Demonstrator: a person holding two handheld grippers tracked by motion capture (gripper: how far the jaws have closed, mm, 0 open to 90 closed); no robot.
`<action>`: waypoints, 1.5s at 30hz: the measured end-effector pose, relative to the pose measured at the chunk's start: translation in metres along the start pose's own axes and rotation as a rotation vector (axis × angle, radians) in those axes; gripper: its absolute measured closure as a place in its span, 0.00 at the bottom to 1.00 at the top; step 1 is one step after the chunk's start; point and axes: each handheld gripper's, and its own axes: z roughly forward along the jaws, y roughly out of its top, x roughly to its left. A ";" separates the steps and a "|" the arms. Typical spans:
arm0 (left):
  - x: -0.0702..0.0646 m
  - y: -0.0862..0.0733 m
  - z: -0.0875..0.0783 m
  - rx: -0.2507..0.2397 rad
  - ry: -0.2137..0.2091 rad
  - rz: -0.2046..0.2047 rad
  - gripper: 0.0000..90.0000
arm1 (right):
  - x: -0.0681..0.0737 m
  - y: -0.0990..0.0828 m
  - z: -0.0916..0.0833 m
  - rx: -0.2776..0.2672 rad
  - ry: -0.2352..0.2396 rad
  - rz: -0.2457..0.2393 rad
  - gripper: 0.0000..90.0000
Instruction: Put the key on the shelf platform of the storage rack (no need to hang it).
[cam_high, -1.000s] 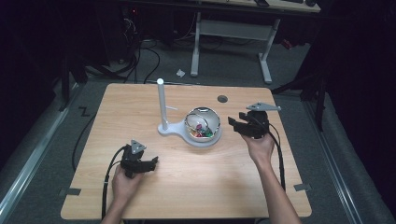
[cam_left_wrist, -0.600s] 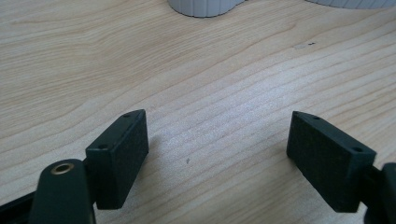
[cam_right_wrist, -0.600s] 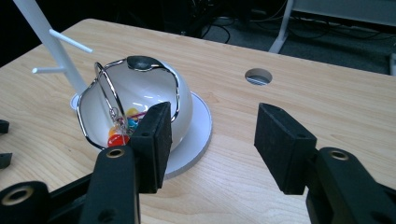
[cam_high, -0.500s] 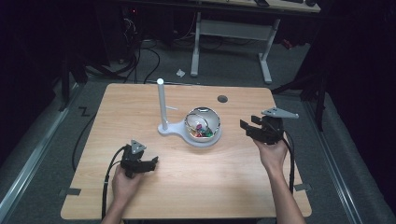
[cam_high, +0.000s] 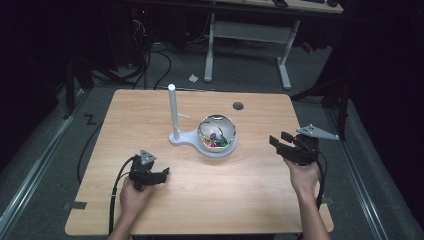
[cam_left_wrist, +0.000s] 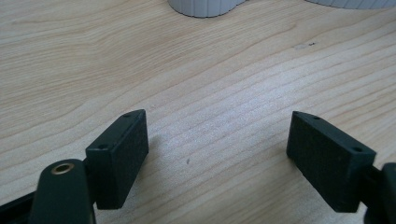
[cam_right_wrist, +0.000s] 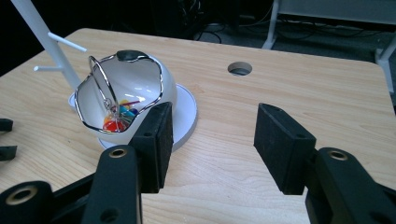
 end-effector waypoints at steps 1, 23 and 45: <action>0.000 0.000 0.000 0.000 0.000 0.000 0.23 | 0.000 0.000 0.000 0.000 0.000 0.000 0.53; 0.000 0.000 0.000 -0.004 0.002 0.000 0.23 | 0.001 -0.026 -0.022 -0.009 0.014 0.014 0.53; 0.000 0.000 0.000 -0.003 0.003 -0.001 0.23 | 0.015 -0.047 -0.013 0.031 0.062 0.011 0.53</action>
